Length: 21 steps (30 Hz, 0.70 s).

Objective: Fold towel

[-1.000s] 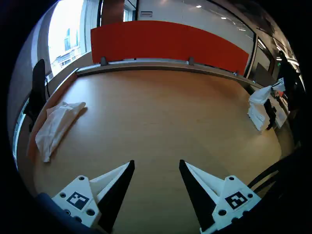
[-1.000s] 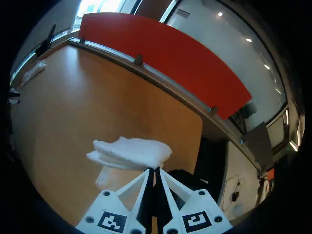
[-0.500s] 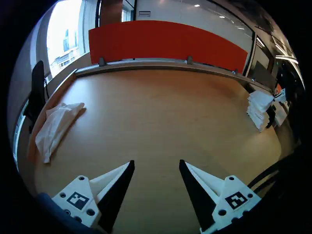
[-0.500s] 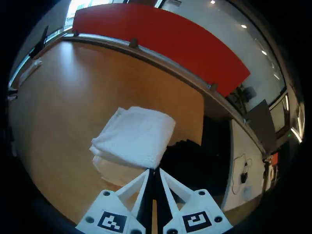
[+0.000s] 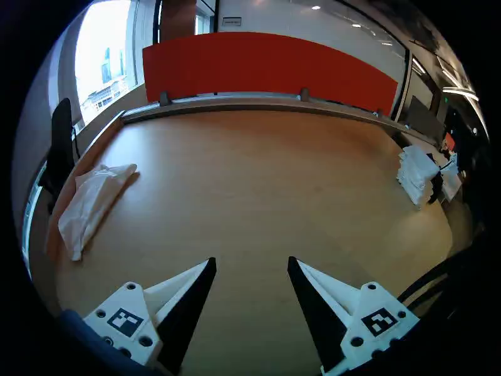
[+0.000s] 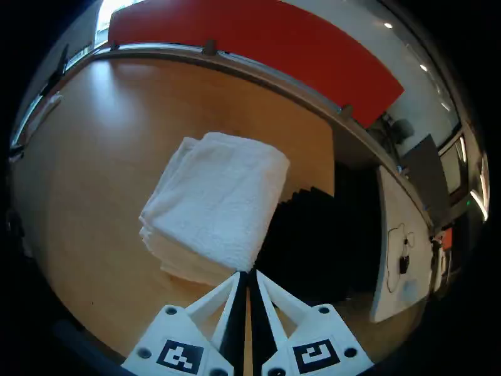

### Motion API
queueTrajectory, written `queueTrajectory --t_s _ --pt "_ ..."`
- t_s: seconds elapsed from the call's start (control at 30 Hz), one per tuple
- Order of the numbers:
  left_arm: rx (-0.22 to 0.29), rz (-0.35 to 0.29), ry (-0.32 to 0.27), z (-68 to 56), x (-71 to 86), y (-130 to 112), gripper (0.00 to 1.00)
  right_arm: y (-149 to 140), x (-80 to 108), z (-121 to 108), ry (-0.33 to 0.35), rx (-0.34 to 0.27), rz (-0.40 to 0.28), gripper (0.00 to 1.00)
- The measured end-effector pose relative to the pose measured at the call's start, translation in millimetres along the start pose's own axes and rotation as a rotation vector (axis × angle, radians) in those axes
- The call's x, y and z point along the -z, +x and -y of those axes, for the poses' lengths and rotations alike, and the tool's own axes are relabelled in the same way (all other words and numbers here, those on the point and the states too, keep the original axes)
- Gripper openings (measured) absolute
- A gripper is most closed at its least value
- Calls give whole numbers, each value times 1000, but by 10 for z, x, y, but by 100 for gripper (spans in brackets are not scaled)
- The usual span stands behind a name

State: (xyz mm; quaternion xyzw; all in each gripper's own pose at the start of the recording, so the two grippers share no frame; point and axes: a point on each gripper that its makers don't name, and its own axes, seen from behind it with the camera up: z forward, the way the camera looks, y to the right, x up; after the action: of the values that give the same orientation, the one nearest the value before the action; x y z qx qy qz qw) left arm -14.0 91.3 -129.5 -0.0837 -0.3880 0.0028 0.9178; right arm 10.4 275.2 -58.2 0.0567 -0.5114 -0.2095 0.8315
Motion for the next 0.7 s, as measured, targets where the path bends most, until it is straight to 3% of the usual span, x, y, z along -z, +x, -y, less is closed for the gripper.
queueTrajectory --t_s 0.7 --pt "-4 9 6 -10 5 -15 85 -339 -198 14 5 -55 87 4"
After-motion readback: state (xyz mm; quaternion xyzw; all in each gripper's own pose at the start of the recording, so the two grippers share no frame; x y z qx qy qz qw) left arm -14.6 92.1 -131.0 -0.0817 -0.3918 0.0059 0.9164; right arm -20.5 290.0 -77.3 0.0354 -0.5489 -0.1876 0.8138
